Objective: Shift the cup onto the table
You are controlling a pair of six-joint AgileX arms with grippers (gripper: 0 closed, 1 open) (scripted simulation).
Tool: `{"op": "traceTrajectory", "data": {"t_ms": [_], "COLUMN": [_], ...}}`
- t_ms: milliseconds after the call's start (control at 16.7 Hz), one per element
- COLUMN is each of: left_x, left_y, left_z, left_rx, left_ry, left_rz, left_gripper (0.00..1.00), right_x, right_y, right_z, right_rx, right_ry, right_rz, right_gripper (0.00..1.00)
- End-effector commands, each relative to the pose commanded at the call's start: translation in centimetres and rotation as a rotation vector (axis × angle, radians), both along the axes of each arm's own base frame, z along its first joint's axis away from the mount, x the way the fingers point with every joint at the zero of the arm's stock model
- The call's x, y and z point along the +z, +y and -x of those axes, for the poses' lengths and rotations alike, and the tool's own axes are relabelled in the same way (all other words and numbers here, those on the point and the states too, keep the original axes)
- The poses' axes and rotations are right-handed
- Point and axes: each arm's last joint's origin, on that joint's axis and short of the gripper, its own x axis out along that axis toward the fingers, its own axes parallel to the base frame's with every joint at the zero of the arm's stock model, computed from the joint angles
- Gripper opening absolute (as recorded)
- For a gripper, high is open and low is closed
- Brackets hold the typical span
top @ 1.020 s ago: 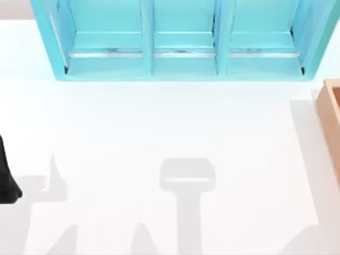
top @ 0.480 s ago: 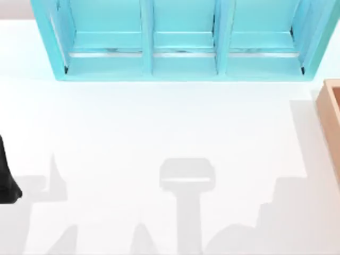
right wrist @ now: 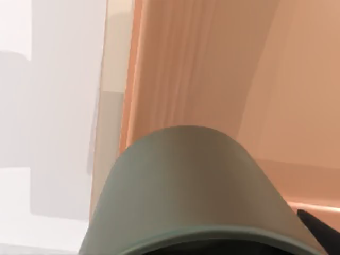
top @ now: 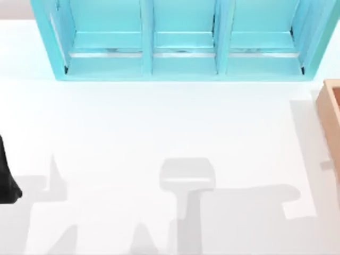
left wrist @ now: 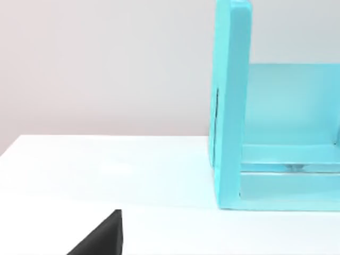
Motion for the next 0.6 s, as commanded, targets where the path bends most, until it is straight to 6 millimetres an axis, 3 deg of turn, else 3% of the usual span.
{"op": "traceTrajectory", "data": {"t_ms": [300,600], "left_x": [0.0,0.0], "left_y": [0.0,0.0], "left_z": [0.0,0.0], "left_rx": [0.0,0.0], "left_ry": [0.0,0.0], "left_rz": [0.0,0.0], "left_gripper": [1.0,1.0], "right_x": [-0.1,-0.1], "right_y": [0.6,5.6], "right_z": [-0.3,-2.2], "right_rx": [-0.007,-0.044], "right_ry": [0.006,0.04], "right_rz": [0.001,0.032], "right_gripper": [0.0,0.0]}}
